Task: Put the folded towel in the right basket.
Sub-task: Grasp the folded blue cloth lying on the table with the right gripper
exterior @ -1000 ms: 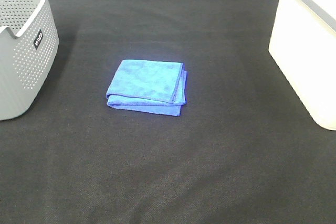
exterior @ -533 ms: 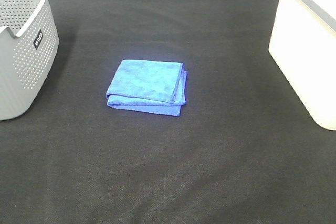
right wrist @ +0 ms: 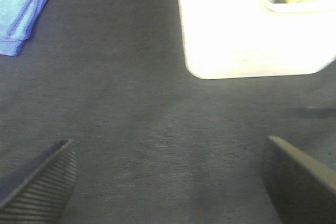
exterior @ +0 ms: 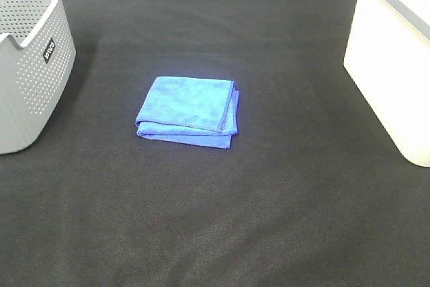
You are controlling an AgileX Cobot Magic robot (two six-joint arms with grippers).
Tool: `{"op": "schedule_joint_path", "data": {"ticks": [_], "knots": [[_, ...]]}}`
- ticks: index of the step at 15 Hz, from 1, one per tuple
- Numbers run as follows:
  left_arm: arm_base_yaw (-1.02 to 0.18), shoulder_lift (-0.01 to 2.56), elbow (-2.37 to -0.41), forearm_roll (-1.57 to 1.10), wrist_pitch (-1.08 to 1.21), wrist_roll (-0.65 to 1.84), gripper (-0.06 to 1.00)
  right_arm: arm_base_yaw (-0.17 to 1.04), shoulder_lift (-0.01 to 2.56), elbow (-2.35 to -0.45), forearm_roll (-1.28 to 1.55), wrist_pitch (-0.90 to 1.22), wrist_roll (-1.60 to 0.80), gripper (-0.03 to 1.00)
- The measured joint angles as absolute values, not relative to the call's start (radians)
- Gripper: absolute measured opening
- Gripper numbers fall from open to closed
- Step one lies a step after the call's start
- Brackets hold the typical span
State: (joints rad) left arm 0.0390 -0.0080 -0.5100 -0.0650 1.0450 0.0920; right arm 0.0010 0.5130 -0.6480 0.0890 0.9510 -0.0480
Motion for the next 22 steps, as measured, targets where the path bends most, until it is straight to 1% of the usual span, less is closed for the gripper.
{"op": "schedule_joint_path", "data": {"ticks": [1,2,3,5,7,9,10,13,16,18,22], "knots": [[0.039,-0.008,-0.510,-0.065,1.045,0.092,0.98,0.001,0.681,-0.741,0.119,0.974,-0.046,0.91],[0.039,-0.008,-0.510,-0.065,1.045,0.092,0.98,0.001,0.952,-0.918,0.158,1.057,-0.047,0.91],[0.039,-0.008,-0.510,-0.065,1.045,0.092,0.98,0.001,1.102,-1.027,0.182,1.104,-0.053,0.91],[0.039,-0.008,-0.510,-0.065,1.045,0.092,0.98,0.001,1.346,-1.233,0.233,1.190,-0.053,0.91],[0.039,-0.008,-0.510,-0.064,1.045,0.092,0.98,0.001,1.509,-1.388,0.310,1.204,-0.054,0.91],[0.039,-0.008,-0.510,-0.064,1.045,0.092,0.98,0.003,1.610,-1.483,0.416,1.207,-0.059,0.91],[0.039,-0.008,-0.510,-0.064,1.045,0.092,0.98,0.037,1.684,-1.547,0.492,1.209,-0.057,0.91],[0.039,-0.008,-0.510,-0.064,1.045,0.092,0.98,0.174,1.879,-1.669,0.553,1.144,-0.042,0.91],[0.039,-0.008,-0.510,-0.064,1.045,0.092,0.98,0.264,2.108,-1.789,0.618,1.077,-0.034,0.91],[0.039,-0.008,-0.510,-0.064,1.045,0.092,0.98,0.295,2.225,-1.844,0.629,1.029,-0.029,0.91],[0.039,-0.008,-0.510,-0.064,1.045,0.092,0.98,0.301,2.358,-1.861,0.641,0.959,-0.019,0.91]]}}
